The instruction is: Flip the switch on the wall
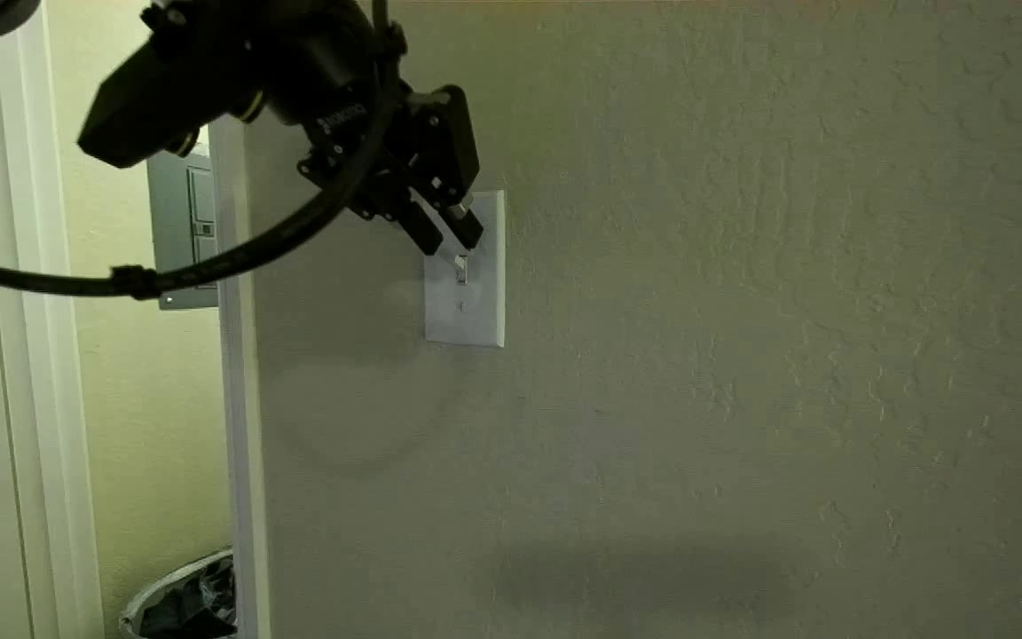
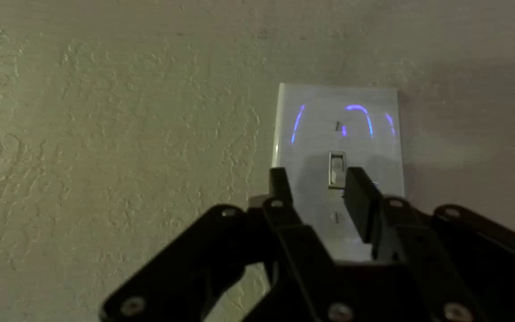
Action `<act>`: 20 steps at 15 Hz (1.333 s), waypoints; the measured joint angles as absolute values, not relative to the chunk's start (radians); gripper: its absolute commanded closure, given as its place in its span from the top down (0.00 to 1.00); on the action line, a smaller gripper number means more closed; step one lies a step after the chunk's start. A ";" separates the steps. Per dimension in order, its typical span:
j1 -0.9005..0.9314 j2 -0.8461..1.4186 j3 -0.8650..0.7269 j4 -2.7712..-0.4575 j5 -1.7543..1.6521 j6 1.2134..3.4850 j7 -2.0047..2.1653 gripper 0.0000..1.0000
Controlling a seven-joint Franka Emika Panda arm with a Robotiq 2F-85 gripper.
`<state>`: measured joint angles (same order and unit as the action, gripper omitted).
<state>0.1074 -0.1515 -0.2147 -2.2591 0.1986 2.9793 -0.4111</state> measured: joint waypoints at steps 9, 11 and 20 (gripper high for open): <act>0.138 -0.123 -0.215 -2.220 0.352 2.984 -0.415 0.10; 0.143 -0.113 -0.215 -2.220 0.386 2.984 -0.421 0.08; 0.148 -0.100 -0.215 -2.227 0.470 2.980 -0.463 0.07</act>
<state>0.1479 -0.1000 -0.2151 -2.2266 0.4697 2.9804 -0.4626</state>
